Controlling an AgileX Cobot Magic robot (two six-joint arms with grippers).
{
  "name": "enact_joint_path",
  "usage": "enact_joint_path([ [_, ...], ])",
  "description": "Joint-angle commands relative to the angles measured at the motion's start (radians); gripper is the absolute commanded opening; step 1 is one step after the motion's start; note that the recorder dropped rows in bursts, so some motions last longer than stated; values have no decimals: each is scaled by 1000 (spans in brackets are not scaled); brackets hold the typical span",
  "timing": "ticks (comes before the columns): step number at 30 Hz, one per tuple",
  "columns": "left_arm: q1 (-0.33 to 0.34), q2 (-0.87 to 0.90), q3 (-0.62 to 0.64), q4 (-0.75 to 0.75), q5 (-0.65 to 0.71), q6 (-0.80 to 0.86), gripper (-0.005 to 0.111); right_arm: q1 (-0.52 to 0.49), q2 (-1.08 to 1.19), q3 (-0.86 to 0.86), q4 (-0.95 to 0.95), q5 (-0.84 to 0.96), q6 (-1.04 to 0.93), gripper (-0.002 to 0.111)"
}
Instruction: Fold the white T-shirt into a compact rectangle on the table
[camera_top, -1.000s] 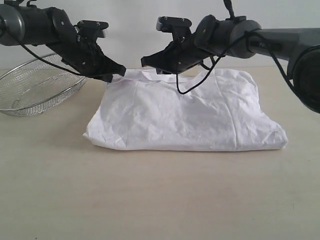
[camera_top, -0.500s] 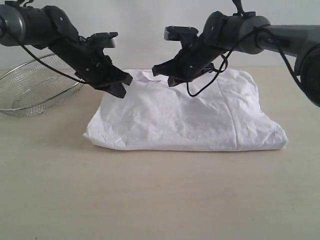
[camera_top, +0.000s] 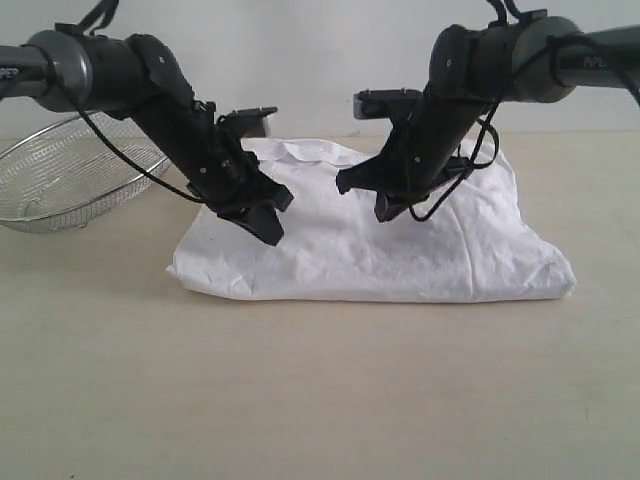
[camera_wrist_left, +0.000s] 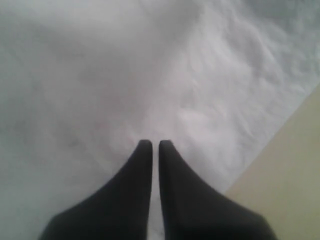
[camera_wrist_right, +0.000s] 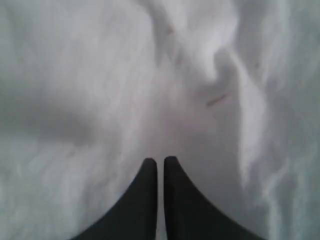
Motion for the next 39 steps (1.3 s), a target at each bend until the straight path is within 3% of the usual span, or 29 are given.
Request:
enact_joint_path([
  [1,-21,41,6,55,8,-68,5,-7,-16,74,-8,-56,7,0],
  [9,-21,58,16,156,23,-129,5,-7,-12,162,-8,-90,2,0],
  [19,-21,38,152,188,32,-146,5,-7,-19,233,-8,-36,-15,0],
  [32,-21,-83,364,125,-63,-139,5,-1,-141,454,31,-95,-26,0],
  [39,-21,-175,518,44,-147,-85,5,57,-241,587,44,-168,-24,0],
])
